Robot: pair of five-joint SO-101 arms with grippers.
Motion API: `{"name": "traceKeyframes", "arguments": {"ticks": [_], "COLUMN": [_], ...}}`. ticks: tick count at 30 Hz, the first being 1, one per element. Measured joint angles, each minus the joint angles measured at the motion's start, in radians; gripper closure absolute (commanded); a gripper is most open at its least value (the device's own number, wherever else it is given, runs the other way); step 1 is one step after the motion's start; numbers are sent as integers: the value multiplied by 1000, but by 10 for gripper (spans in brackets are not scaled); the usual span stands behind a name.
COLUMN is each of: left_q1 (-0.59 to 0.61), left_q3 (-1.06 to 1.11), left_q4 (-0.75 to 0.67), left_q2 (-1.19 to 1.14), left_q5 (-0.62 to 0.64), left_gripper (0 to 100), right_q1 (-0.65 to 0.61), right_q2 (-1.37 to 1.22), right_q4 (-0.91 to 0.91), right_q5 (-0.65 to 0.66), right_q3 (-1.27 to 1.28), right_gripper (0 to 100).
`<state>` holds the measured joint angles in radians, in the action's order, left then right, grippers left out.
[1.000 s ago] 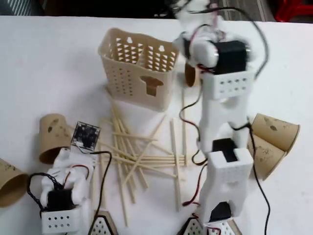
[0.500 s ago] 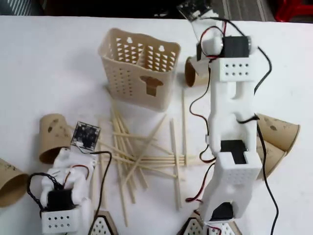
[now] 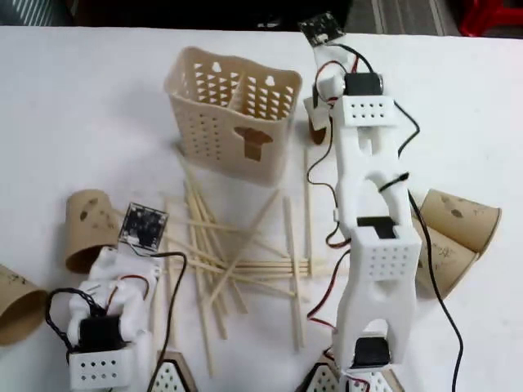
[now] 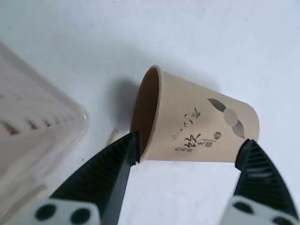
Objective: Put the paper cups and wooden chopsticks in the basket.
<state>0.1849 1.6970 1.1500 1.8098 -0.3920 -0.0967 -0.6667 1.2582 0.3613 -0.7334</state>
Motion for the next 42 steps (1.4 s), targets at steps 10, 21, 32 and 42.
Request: {"name": "traceKeyframes", "arguments": {"ticks": [10, 21, 32, 42], "left_q1": [0, 0, 0, 0], "left_q3": [0, 0, 0, 0], "left_q4": [0, 0, 0, 0], "left_q2": [0, 0, 0, 0], "left_q5": [0, 0, 0, 0], "left_gripper": [976, 976, 976, 976], "right_q1": [41, 130, 210, 210], "right_q2": [-103, -14, 135, 400], "right_q4": [-117, -121, -18, 97], "right_q5": [8, 160, 160, 77], "right_q3": [0, -3, 0, 0], "right_gripper": [868, 961, 979, 979]}}
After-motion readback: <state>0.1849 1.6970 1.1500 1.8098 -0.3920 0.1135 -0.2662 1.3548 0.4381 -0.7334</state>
